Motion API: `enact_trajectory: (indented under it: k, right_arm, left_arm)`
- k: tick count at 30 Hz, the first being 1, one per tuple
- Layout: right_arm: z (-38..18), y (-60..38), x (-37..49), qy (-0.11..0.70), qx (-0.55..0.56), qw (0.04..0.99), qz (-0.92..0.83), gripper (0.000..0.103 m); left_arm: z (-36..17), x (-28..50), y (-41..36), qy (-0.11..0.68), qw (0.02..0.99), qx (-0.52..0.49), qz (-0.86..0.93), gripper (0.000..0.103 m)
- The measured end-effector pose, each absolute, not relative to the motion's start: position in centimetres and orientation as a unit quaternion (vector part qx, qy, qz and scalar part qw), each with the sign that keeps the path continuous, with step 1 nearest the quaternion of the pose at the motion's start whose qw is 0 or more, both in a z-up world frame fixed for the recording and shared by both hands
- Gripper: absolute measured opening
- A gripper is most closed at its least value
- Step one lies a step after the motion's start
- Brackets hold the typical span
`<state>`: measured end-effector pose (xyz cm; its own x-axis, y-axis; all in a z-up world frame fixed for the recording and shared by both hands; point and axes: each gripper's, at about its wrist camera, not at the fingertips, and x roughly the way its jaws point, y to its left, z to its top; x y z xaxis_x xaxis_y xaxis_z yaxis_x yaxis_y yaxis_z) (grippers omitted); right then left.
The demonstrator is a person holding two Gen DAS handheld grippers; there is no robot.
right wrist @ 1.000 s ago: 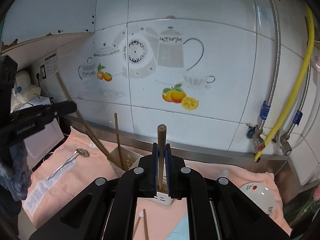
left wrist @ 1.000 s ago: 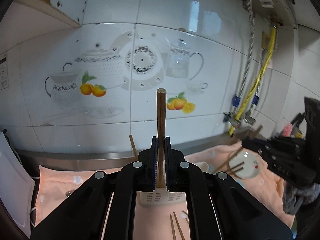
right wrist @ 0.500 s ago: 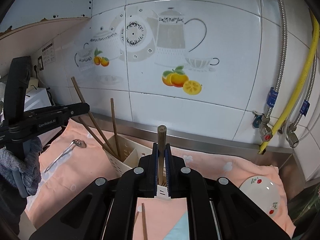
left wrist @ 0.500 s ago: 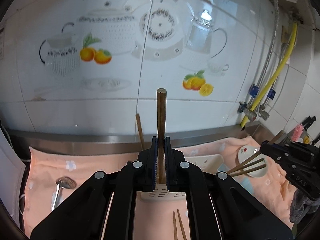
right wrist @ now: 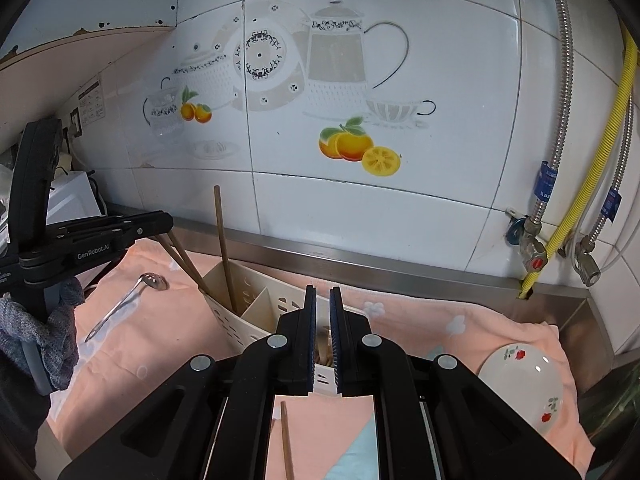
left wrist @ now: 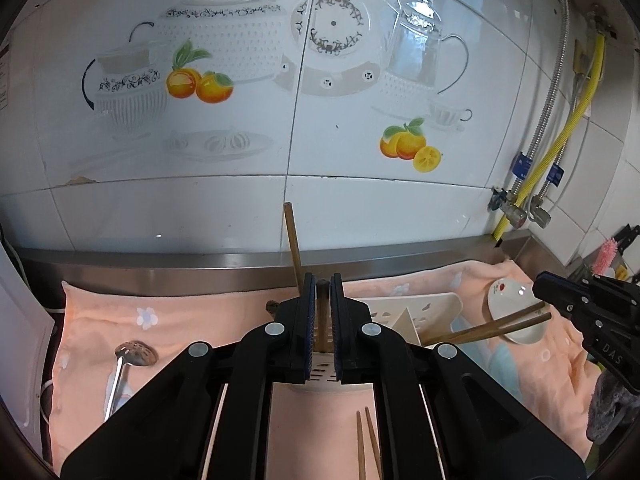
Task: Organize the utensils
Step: 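Lower the chopstick into the holder and open the left tool while the right tool releases its chopstick, then withdraw both open tools from the holder back over the loose chopsticks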
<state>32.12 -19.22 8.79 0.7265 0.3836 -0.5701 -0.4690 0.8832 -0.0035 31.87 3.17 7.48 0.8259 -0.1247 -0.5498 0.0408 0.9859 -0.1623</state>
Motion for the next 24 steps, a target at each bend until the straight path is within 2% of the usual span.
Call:
enact_trajectory:
  k: [3, 5, 10, 12, 14, 18, 19, 24]
  right_arm:
    - [9.0, -19.4, 32.0, 0.286, -0.071, 0.928, 0.23, 0.009]
    - [9.1, -19.5, 31.8, 0.283, -0.069, 0.929, 0.229, 0.013]
    - [10.0, -20.1, 30.8, 0.27, -0.067, 0.934, 0.226, 0.027]
    - [10.4, -20.5, 30.2, 0.265, -0.063, 0.935, 0.226, 0.033]
    - [10.7, -20.7, 29.6, 0.26, -0.064, 0.937, 0.224, 0.036]
    - [11.2, -21.3, 28.1, 0.251, -0.063, 0.94, 0.222, 0.048]
    - [11.3, -21.6, 27.7, 0.248, -0.063, 0.941, 0.221, 0.052]
    - [11.2, -22.4, 25.8, 0.242, -0.059, 0.943, 0.22, 0.059]
  left_arm:
    - [7.6, 31.7, 3.3, 0.291, 0.953, -0.073, -0.04, 0.014]
    - [7.7, 31.5, 3.5, 0.289, 0.954, -0.073, -0.037, 0.024]
    - [8.2, 30.2, 3.5, 0.278, 0.958, -0.068, -0.031, 0.041]
    - [8.4, 29.7, 3.5, 0.275, 0.959, -0.067, -0.03, 0.045]
    - [8.7, 28.9, 3.5, 0.271, 0.96, -0.068, -0.026, 0.055]
    - [9.0, 27.4, 3.7, 0.264, 0.962, -0.068, -0.024, 0.063]
    - [9.0, 26.9, 3.7, 0.262, 0.962, -0.067, -0.022, 0.07]
    - [8.9, 24.7, 3.9, 0.253, 0.966, -0.058, -0.017, 0.083]
